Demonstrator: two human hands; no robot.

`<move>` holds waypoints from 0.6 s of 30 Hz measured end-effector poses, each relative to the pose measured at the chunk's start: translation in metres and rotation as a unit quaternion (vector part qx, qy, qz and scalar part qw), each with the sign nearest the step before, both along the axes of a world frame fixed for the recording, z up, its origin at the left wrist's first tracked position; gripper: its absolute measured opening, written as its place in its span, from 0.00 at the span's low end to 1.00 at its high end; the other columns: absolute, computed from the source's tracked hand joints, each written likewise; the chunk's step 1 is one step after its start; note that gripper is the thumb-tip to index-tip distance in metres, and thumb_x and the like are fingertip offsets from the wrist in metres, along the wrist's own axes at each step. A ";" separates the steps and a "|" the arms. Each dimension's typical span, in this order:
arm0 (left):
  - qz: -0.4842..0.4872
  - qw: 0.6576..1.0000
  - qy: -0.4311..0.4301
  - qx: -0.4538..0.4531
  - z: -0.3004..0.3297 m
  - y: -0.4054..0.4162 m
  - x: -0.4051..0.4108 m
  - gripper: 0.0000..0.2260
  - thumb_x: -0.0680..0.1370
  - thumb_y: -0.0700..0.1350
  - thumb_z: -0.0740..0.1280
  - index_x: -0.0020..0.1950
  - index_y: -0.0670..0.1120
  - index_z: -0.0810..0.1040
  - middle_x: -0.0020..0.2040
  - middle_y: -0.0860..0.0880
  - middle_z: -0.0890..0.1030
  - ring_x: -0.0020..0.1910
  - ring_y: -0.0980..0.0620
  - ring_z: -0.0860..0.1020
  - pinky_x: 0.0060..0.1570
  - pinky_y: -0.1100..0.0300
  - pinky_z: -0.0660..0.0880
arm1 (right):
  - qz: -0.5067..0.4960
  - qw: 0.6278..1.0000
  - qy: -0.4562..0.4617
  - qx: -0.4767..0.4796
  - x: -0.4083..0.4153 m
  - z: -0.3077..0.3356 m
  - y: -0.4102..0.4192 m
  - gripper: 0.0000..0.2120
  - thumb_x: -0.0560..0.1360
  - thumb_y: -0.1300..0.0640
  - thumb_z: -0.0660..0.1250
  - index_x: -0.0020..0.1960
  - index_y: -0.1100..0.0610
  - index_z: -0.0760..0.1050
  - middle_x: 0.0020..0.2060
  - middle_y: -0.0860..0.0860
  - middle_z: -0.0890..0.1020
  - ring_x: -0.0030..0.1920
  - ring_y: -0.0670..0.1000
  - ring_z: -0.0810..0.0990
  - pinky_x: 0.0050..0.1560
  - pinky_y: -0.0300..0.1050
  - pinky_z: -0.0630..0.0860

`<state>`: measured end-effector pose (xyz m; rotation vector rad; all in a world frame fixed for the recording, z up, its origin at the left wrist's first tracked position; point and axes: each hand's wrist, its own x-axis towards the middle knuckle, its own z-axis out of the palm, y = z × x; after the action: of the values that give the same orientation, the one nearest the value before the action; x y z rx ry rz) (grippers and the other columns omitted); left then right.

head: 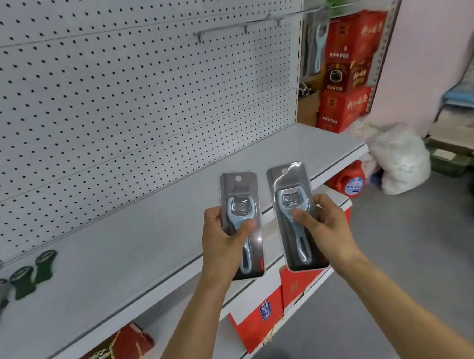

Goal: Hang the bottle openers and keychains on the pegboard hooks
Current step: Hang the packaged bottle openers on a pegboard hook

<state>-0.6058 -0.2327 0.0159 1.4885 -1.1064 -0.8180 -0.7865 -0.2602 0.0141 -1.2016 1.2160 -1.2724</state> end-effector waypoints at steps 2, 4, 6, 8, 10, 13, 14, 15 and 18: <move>-0.003 1.000 0.000 -0.007 0.001 -0.024 -0.017 0.21 0.71 0.46 0.76 0.57 0.51 0.68 0.51 0.54 0.78 0.49 0.56 0.80 0.51 0.57 0.79 | -0.003 1.000 -0.005 -0.008 -0.019 0.002 -0.022 0.07 0.75 0.58 0.70 0.50 0.55 0.73 0.42 0.54 0.84 0.42 0.54 0.85 0.42 0.48 0.82; -0.007 1.000 0.002 -0.015 0.004 -0.050 -0.033 0.20 0.71 0.47 0.76 0.56 0.53 0.68 0.51 0.54 0.79 0.48 0.56 0.80 0.49 0.58 0.79 | -0.005 1.000 -0.015 -0.019 -0.036 0.005 -0.049 0.07 0.74 0.59 0.71 0.49 0.56 0.74 0.40 0.53 0.85 0.40 0.52 0.85 0.40 0.47 0.81; -0.006 1.000 0.006 -0.027 0.006 -0.078 -0.049 0.18 0.71 0.47 0.75 0.53 0.54 0.69 0.50 0.54 0.79 0.47 0.57 0.80 0.48 0.60 0.78 | -0.007 0.999 -0.024 -0.026 -0.051 0.008 -0.081 0.07 0.74 0.60 0.71 0.49 0.57 0.74 0.39 0.52 0.85 0.38 0.51 0.85 0.40 0.46 0.81; -0.005 0.999 0.014 -0.034 0.008 -0.109 -0.064 0.17 0.72 0.46 0.75 0.51 0.56 0.68 0.49 0.54 0.79 0.47 0.56 0.81 0.47 0.60 0.78 | -0.009 0.999 -0.029 -0.030 -0.066 0.011 -0.115 0.06 0.73 0.60 0.71 0.47 0.56 0.75 0.38 0.53 0.85 0.38 0.52 0.84 0.42 0.49 0.81; -0.002 0.999 0.024 -0.034 0.012 -0.140 -0.079 0.15 0.73 0.47 0.74 0.51 0.56 0.69 0.50 0.53 0.80 0.48 0.55 0.81 0.47 0.60 0.78 | -0.011 0.999 -0.035 -0.027 -0.081 0.014 -0.148 0.05 0.74 0.58 0.71 0.46 0.55 0.76 0.38 0.53 0.85 0.38 0.52 0.84 0.43 0.50 0.80; 0.005 0.999 0.036 -0.038 0.020 -0.184 -0.101 0.14 0.74 0.47 0.73 0.53 0.55 0.70 0.51 0.52 0.80 0.49 0.54 0.81 0.49 0.57 0.79 | -0.010 0.999 -0.036 -0.032 -0.102 0.022 -0.193 0.04 0.74 0.57 0.71 0.45 0.55 0.76 0.38 0.55 0.85 0.38 0.53 0.83 0.44 0.52 0.80; 0.006 0.998 0.038 -0.041 0.024 -0.199 -0.108 0.15 0.74 0.48 0.73 0.54 0.55 0.70 0.52 0.52 0.80 0.49 0.54 0.82 0.50 0.56 0.79 | -0.011 0.999 -0.037 -0.038 -0.109 0.026 -0.207 0.04 0.74 0.57 0.71 0.46 0.55 0.77 0.39 0.56 0.85 0.39 0.54 0.83 0.45 0.53 0.80; 0.008 0.998 0.039 -0.045 0.028 -0.212 -0.115 0.15 0.74 0.48 0.73 0.55 0.54 0.70 0.52 0.52 0.81 0.49 0.54 0.81 0.49 0.57 0.79 | -0.011 0.998 -0.038 -0.043 -0.115 0.030 -0.220 0.04 0.74 0.57 0.71 0.47 0.55 0.77 0.40 0.56 0.85 0.40 0.56 0.83 0.46 0.54 0.80; 0.010 0.998 0.039 -0.049 0.037 -0.242 -0.135 0.14 0.74 0.47 0.73 0.55 0.55 0.70 0.51 0.54 0.81 0.49 0.57 0.81 0.44 0.64 0.76 | -0.002 0.998 -0.040 -0.049 -0.133 0.039 -0.255 0.05 0.74 0.57 0.71 0.48 0.55 0.78 0.42 0.58 0.85 0.43 0.59 0.84 0.48 0.56 0.80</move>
<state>-0.7404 -0.4750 0.0533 1.3725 -1.0566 -0.7894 -0.9191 -0.5151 0.0526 -1.2070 1.1080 -1.3839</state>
